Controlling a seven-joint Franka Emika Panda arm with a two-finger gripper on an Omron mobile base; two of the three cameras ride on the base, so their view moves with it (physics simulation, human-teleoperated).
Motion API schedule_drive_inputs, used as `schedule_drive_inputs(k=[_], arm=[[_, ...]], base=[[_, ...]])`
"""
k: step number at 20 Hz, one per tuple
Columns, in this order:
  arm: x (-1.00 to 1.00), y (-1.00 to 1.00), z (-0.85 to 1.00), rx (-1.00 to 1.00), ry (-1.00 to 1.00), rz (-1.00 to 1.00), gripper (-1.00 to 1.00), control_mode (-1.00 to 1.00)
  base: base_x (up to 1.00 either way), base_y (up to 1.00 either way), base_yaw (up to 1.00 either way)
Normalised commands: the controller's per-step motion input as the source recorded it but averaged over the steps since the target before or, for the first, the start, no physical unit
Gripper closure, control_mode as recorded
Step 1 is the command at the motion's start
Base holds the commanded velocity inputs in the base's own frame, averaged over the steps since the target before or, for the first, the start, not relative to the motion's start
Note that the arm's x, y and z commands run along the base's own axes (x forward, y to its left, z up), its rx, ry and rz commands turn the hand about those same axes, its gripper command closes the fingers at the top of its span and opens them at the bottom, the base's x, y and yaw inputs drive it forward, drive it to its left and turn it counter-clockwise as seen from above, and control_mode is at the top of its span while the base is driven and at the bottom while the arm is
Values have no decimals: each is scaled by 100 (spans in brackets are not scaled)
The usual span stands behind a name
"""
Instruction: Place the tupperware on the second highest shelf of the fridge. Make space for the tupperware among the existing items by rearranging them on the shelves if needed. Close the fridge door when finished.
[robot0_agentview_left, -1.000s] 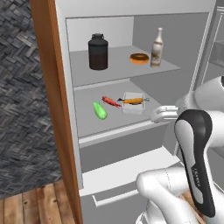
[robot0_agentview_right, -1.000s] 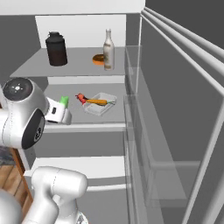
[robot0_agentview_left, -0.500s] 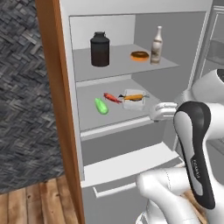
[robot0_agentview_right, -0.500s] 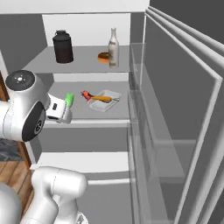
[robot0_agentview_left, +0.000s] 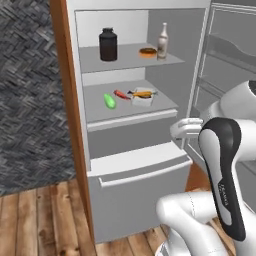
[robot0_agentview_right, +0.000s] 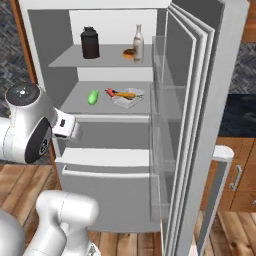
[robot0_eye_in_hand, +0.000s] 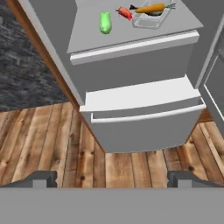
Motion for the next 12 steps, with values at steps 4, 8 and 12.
schedule_drive_inputs(k=[4,8,12], arm=[[0,0,0,0,0,0,-100,100],[0,0,0,0,0,0,-100,100],[0,0,0,0,0,0,-100,100]], base=[[-81,7,13],[-67,25,12],[-47,32,9]])
